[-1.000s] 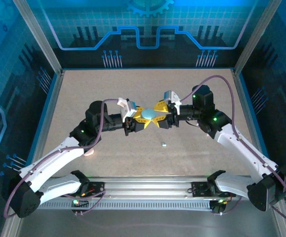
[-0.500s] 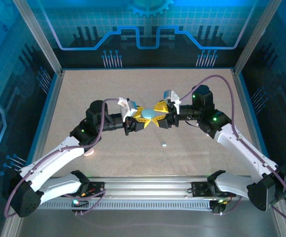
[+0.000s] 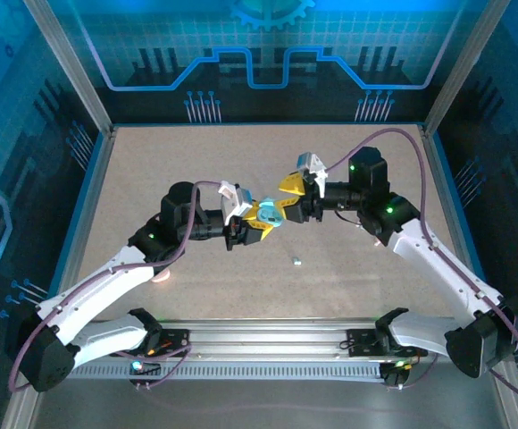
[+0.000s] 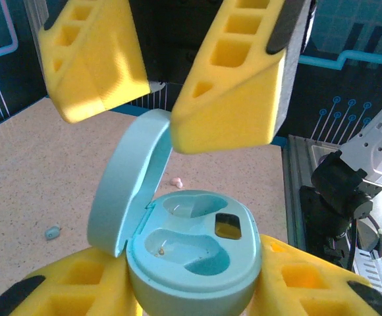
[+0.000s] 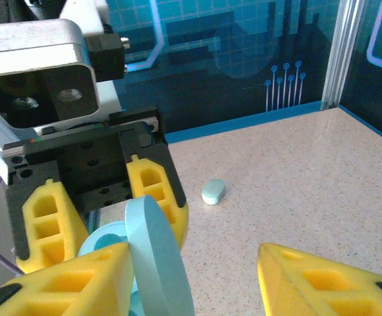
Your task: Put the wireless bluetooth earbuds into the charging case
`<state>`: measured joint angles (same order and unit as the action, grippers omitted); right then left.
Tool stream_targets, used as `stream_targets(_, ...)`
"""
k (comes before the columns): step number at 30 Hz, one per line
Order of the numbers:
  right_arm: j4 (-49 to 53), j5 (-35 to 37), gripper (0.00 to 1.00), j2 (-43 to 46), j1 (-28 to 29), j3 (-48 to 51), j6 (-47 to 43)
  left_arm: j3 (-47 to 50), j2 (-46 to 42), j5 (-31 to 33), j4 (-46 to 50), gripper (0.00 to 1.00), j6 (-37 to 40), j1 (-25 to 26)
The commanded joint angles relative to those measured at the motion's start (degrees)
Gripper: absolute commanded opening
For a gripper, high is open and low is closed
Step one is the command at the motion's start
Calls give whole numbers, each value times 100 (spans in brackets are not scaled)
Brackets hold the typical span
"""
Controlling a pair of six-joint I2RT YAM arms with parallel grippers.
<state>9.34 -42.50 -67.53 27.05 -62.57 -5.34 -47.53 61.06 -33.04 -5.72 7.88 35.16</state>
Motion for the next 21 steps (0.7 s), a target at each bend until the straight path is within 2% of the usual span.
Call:
stream_targets(1, 298, 291, 51, -114, 119, -234, -492, -56, -44, -315, -151, 36, 61, 80)
stream_targets(7, 1122, 133, 41, -449, 339, -687, -1277, -48, -16, -377, -250, 36, -5, 84)
stream_targets(12, 1144, -56, 27, -499, 363, -814, -1326, 9, -55, -281, -198, 37, 20, 83)
stream_targets(21, 1378, -67, 17, -456, 379, -915, -1462, 85, 48, -108, -222, 41, -11, 83)
